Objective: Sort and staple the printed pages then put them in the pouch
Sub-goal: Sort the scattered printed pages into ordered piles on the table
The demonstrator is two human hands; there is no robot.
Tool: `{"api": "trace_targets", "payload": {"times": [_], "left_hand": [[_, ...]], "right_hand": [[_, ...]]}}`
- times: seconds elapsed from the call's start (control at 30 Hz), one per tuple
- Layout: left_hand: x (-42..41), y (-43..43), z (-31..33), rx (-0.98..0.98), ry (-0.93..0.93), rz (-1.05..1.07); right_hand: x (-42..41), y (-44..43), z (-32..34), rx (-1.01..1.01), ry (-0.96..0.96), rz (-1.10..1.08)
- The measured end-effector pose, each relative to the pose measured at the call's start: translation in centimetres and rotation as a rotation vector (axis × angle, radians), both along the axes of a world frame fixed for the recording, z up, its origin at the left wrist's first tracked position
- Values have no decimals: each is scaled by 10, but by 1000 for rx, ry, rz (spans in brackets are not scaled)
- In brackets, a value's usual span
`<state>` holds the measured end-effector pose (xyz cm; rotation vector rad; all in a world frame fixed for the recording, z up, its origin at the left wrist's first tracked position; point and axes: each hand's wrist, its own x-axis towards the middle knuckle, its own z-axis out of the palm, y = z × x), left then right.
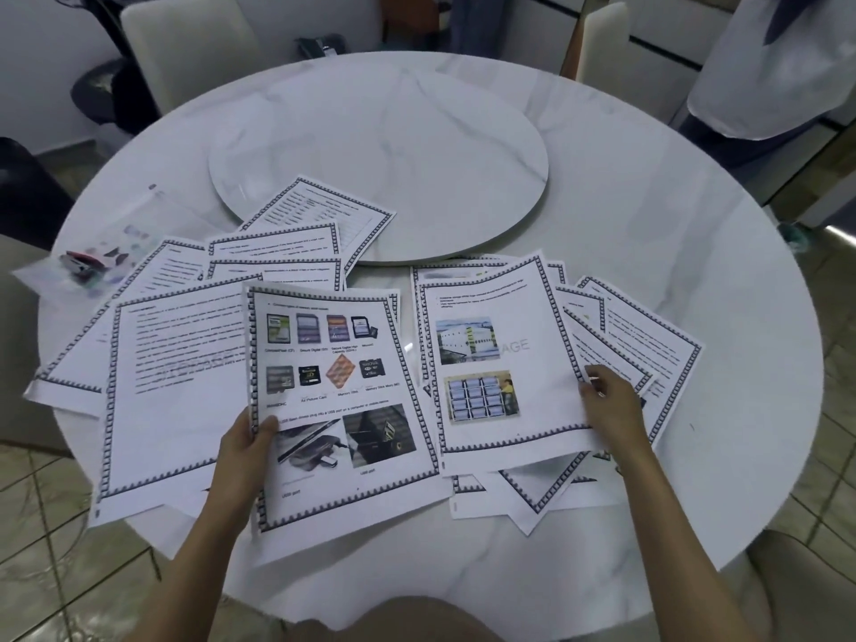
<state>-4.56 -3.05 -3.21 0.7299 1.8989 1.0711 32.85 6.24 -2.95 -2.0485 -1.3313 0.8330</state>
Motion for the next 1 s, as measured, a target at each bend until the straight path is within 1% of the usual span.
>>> {"api": "trace_targets", "payload": {"times": [0.1, 0.17, 0.33, 0.43, 0.5, 0.63, 0.77, 0.9, 1.0], "left_hand": [[1, 0, 0, -4, 6, -5], [1, 0, 1, -2, 10, -13], [-3, -3, 11, 43, 20, 7], [-11, -7, 25, 91, 2, 60], [-18, -9, 36, 145, -20, 117], [-31, -14, 56, 231, -32, 228], [-45, -18, 58, 249, -68, 281], [-36, -19, 56, 231, -83, 266], [-25, -19, 52, 207, -88, 232]], "right_hand": [[7, -2, 3, 48, 136, -84], [10, -3, 3, 96, 190, -143], [7, -5, 1, 174, 190, -267], [-1, -4, 2, 192, 210, -309], [-11, -4, 2, 189, 231, -303], [-35, -4, -9, 144, 252, -224], [-58, -6, -21, 72, 244, -135], [-68, -12, -26, 70, 126, -15], [-58, -14, -26, 126, 42, -31]]}}
